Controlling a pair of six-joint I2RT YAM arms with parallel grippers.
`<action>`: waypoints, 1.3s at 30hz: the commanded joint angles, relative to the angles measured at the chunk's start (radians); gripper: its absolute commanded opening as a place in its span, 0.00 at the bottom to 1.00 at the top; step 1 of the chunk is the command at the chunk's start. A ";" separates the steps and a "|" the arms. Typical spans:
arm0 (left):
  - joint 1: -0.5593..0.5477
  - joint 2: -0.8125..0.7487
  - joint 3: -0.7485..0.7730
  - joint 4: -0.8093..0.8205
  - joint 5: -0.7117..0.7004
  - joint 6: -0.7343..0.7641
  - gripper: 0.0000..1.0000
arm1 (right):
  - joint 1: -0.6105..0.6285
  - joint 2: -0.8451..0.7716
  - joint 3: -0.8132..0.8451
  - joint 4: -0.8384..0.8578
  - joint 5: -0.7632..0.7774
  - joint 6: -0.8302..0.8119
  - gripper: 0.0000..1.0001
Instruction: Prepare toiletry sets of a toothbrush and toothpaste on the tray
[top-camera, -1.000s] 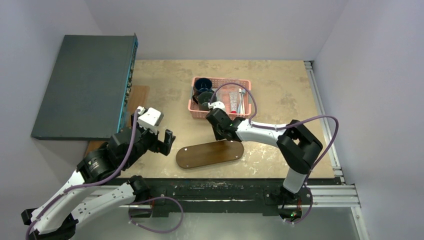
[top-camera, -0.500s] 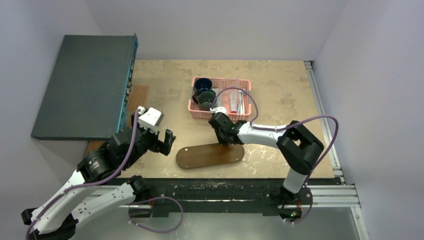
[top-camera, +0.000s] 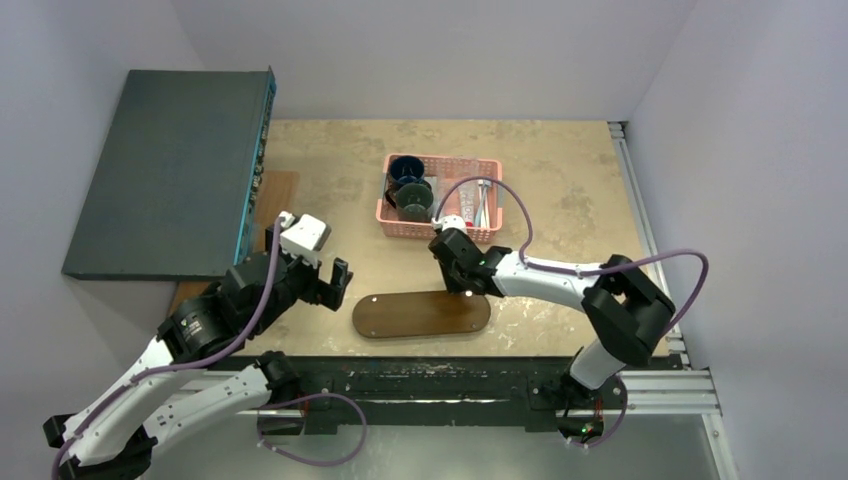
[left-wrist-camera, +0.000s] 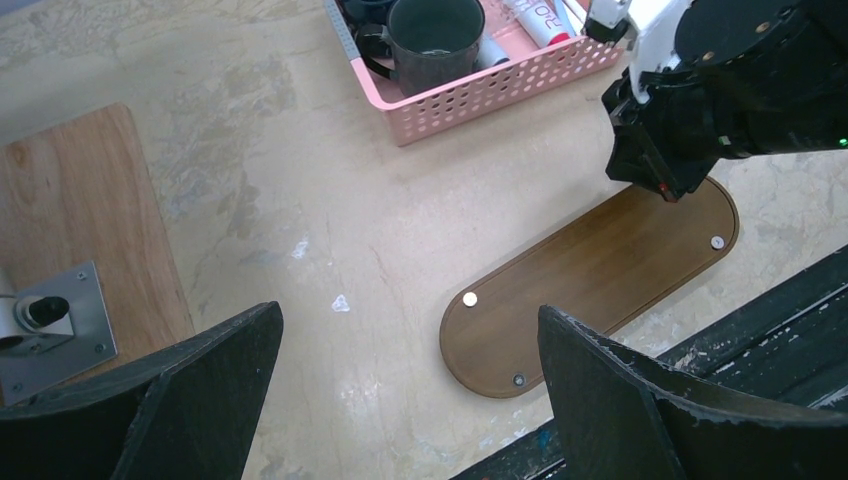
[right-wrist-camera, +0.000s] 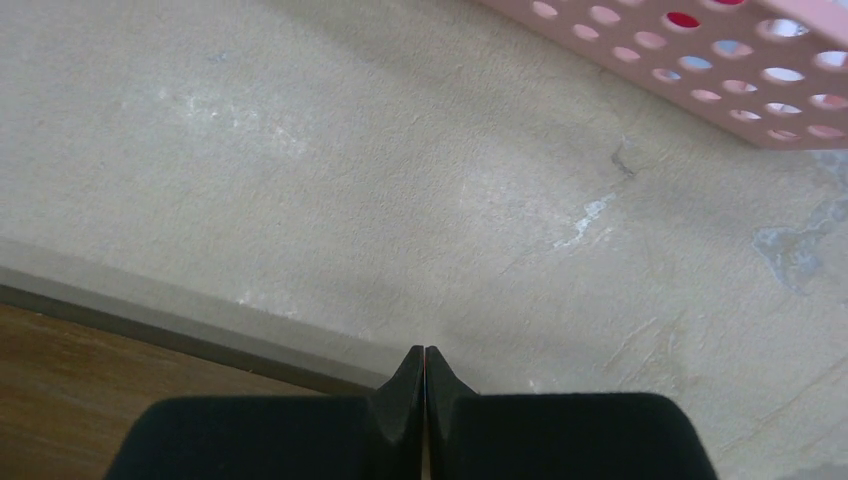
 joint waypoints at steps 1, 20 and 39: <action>0.005 0.015 0.000 0.029 0.011 0.015 0.99 | -0.001 -0.102 -0.003 -0.035 0.034 0.024 0.00; 0.003 0.172 0.024 -0.046 0.081 -0.284 1.00 | -0.001 -0.459 -0.152 -0.076 0.051 0.085 0.36; 0.006 0.377 -0.223 0.067 0.089 -0.649 0.97 | -0.001 -0.532 -0.271 -0.053 0.048 0.164 0.38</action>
